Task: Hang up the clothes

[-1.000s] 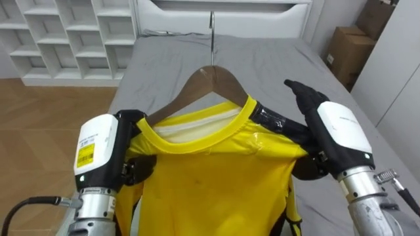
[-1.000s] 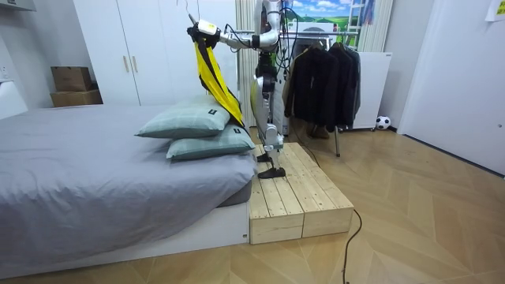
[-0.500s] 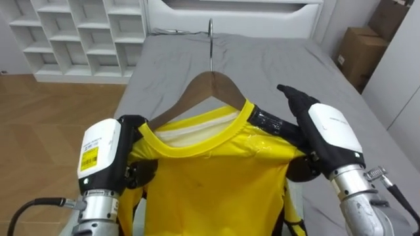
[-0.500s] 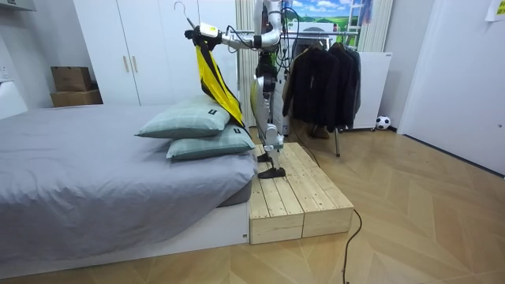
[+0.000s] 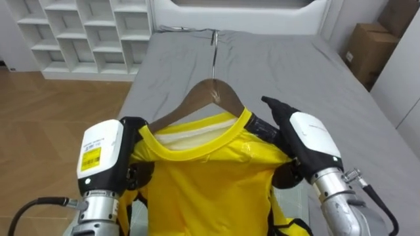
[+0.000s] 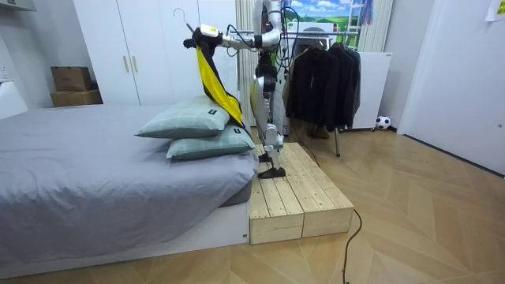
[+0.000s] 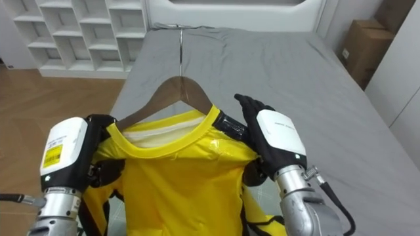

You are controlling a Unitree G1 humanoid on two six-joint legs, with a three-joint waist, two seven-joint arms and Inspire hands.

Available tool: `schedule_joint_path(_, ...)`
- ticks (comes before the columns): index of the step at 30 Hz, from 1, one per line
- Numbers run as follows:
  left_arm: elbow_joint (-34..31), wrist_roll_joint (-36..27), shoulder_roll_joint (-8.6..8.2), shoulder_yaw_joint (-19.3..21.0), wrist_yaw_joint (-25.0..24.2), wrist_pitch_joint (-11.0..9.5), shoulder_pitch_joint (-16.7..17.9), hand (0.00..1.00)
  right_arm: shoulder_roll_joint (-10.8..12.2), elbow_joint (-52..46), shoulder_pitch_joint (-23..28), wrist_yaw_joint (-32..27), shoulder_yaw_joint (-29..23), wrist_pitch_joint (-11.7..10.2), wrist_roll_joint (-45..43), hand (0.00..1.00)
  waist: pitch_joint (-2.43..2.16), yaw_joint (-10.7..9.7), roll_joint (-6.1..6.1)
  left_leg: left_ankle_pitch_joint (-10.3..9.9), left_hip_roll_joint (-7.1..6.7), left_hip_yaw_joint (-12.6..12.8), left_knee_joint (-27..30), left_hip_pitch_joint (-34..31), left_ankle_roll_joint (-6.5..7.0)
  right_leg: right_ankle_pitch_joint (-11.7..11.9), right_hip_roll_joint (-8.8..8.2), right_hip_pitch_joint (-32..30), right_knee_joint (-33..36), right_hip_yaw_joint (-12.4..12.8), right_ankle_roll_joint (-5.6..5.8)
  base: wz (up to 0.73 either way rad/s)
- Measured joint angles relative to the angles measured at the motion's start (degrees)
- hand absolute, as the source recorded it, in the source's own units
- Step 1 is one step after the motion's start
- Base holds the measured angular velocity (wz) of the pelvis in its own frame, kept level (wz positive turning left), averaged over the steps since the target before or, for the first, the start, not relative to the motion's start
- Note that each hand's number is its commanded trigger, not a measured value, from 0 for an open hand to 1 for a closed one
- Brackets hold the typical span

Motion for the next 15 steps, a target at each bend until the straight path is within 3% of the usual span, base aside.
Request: schedule_joint_path(15,0.0,0.7,-0.22,-0.4,-0.6,0.9,0.0,1.00,0.9,1.7,-0.9,0.0,0.8,0.7,-0.4,0.00,-0.09,-0.7,0.12,0.0,-0.11,-1.0,0.9,-0.8,-0.02,0.0,-0.11,0.1,0.0,-1.0,0.00,0.03)
